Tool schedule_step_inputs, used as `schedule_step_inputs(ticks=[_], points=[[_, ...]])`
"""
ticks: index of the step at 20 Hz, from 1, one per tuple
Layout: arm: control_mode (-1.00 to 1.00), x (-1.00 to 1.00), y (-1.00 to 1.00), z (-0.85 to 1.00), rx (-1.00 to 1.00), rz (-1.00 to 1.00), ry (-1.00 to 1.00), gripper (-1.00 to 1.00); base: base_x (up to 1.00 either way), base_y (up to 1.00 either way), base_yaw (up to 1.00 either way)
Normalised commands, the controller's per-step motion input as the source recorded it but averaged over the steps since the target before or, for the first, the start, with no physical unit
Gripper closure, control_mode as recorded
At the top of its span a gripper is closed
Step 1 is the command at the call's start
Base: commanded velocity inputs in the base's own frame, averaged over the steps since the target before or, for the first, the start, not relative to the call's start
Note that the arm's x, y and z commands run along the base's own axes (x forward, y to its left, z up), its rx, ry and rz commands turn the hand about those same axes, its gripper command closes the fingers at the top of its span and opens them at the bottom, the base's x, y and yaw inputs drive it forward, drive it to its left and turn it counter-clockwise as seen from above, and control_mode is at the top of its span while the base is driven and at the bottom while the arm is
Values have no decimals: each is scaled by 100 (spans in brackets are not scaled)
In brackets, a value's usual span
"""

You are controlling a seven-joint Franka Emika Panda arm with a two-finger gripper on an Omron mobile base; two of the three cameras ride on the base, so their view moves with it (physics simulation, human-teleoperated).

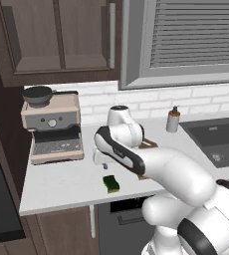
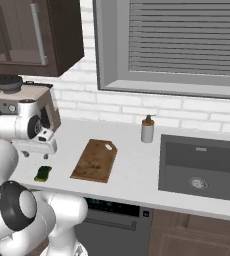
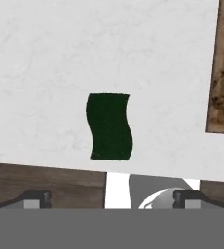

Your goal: Pick up the sponge from the counter and clean the cutting board by briefly scrubbing or pressing down on the cutting board. Once finished, release the sponge.

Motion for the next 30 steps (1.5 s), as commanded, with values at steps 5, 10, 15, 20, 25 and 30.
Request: schedule_step_inputs(ticks=[5, 10, 15, 20, 25, 30], points=[[-100, 1, 0, -34, -7, 0, 2, -100, 0, 0, 0], [-100, 10, 0, -37, -1, 0, 0, -100, 0, 0, 0], [-100, 6, 0, -23, 0, 0, 0, -100, 0, 0, 0], [-100, 3, 3, -19, 0, 0, 0, -100, 0, 0, 0], [-100, 0, 6, -23, 0, 0, 0, -100, 0, 0, 0], [-100, 0, 1, -24, 0, 0, 0, -100, 0, 0, 0]])
